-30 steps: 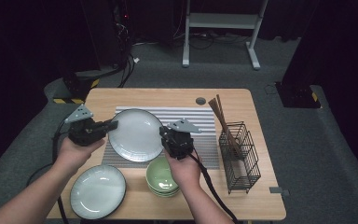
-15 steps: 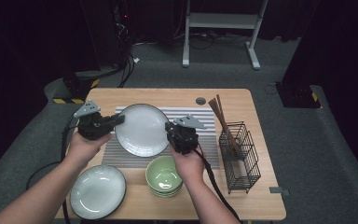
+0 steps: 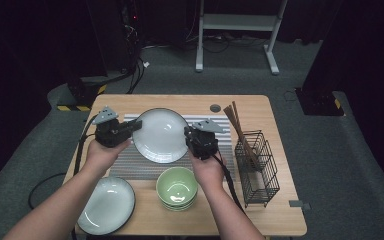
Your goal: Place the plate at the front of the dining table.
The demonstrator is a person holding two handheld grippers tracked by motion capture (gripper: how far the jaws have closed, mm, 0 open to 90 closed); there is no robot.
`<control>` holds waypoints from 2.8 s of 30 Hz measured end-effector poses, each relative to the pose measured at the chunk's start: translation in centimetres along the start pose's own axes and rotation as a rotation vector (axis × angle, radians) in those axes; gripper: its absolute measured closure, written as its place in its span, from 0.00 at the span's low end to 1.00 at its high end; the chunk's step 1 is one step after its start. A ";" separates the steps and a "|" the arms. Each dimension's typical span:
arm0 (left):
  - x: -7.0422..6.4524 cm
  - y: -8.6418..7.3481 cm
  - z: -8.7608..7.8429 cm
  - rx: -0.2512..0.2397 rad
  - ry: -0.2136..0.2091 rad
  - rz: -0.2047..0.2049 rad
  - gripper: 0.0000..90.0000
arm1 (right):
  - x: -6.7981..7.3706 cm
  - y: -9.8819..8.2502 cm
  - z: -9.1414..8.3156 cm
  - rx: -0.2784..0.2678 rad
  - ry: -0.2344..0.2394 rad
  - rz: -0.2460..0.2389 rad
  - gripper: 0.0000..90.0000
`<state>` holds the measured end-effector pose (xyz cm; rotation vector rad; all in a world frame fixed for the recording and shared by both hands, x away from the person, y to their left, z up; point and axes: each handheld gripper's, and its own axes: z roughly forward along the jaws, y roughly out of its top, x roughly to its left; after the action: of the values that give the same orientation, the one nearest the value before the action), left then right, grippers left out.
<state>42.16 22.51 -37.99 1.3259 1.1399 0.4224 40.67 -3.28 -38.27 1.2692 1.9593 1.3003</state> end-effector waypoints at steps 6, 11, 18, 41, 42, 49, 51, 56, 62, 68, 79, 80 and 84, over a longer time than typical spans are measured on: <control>-0.2 -0.6 0.9 -0.001 0.003 -0.005 0.91 | -1.0 -0.3 0.5 0.011 -0.009 0.007 0.92; -0.3 -1.1 1.5 -0.006 0.007 -0.001 0.91 | -1.7 -0.5 0.7 0.007 -0.013 0.011 0.91; -0.1 -2.1 2.4 0.000 0.014 -0.013 0.91 | -2.6 -1.2 1.3 0.017 -0.014 0.015 0.91; 1.1 -5.2 4.2 0.049 0.057 -0.048 0.91 | -4.1 -3.6 3.4 0.075 -0.009 0.029 0.91; 1.1 -5.3 4.2 0.048 0.060 -0.052 0.91 | -4.0 -3.7 3.5 0.077 -0.009 0.032 0.91; 1.6 -6.1 4.2 0.060 0.074 -0.087 0.91 | -3.9 -4.0 3.8 0.090 -0.010 0.019 0.91; 1.6 -6.3 4.1 0.060 0.078 -0.085 0.91 | -3.9 -4.2 3.9 0.094 -0.010 0.018 0.91; 1.6 -6.7 4.2 0.063 0.088 -0.084 0.91 | -3.9 -4.8 4.1 0.098 -0.004 0.028 0.91; 1.5 -7.4 4.4 0.080 0.102 -0.077 0.91 | -4.3 -5.6 4.4 0.109 0.004 0.036 0.91; 1.6 -7.6 4.5 0.094 0.107 -0.072 0.91 | -4.5 -5.9 4.6 0.114 0.004 0.037 0.91; 1.9 -7.7 4.0 0.104 0.121 -0.057 0.91 | -4.1 -6.2 5.0 0.125 0.020 0.031 0.91; 2.0 -7.8 4.0 0.107 0.125 -0.061 0.91 | -4.0 -6.2 5.0 0.127 0.020 0.030 0.91; 2.3 -8.3 4.3 0.130 0.136 -0.062 0.91 | -3.9 -6.4 5.3 0.141 0.015 0.022 0.91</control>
<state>43.90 19.85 -47.11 1.3863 1.3372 0.4034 43.78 -5.08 -46.79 1.3534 2.0845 1.2028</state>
